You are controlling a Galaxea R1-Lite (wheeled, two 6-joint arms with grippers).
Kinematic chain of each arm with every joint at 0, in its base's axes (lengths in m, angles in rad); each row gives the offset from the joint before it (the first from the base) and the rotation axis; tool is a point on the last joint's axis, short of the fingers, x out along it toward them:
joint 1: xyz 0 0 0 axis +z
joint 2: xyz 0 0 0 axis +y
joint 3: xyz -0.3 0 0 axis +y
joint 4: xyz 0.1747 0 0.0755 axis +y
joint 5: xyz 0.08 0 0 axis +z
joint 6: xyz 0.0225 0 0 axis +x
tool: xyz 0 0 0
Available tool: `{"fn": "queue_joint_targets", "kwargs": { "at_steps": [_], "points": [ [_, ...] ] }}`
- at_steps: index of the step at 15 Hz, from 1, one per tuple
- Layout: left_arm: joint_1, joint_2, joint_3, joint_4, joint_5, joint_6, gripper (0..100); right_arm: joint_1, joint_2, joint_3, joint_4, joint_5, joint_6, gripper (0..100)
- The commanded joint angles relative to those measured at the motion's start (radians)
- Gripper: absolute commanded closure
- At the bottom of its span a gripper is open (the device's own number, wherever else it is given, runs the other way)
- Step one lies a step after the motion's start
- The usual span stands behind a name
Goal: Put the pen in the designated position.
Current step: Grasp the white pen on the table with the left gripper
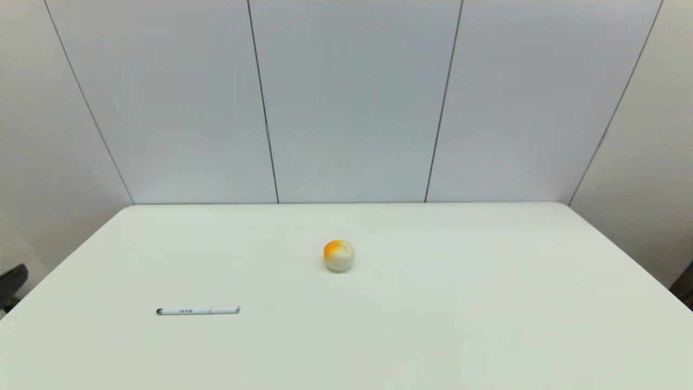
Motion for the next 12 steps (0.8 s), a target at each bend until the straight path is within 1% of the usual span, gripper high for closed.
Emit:
{"fn": "queue_joint_targets", "kwargs": {
  "at_steps": [1, 4, 6, 8, 10, 12],
  "points": [
    [-0.003, 0.172, -0.120, -0.002, 0.001, 0.054, 0, 0.000, 0.002, -0.001, 0.000, 0.002, -0.001, 0],
    [-0.018, 0.218, -0.152, -0.002, -0.004, 0.120, 0, 0.000, 0.002, -0.001, 0.000, 0.002, -0.001, 0],
    [-0.089, 0.240, -0.154, -0.002, -0.007, 0.135, 0, 0.000, 0.002, -0.001, 0.000, 0.002, -0.001, 0],
    [-0.116, 0.251, -0.154, 0.000, -0.045, 0.161, 0, 0.000, 0.002, -0.001, 0.000, 0.002, -0.001, 0],
    [-0.110, 0.275, -0.154, 0.000, -0.154, 0.201, 0, 0.000, 0.002, 0.001, 0.000, 0.000, -0.001, 0],
    [-0.087, 0.314, -0.154, 0.000, -0.303, 0.239, 0, 0.000, 0.002, -0.001, 0.000, 0.002, -0.001, 0]
  ]
}}
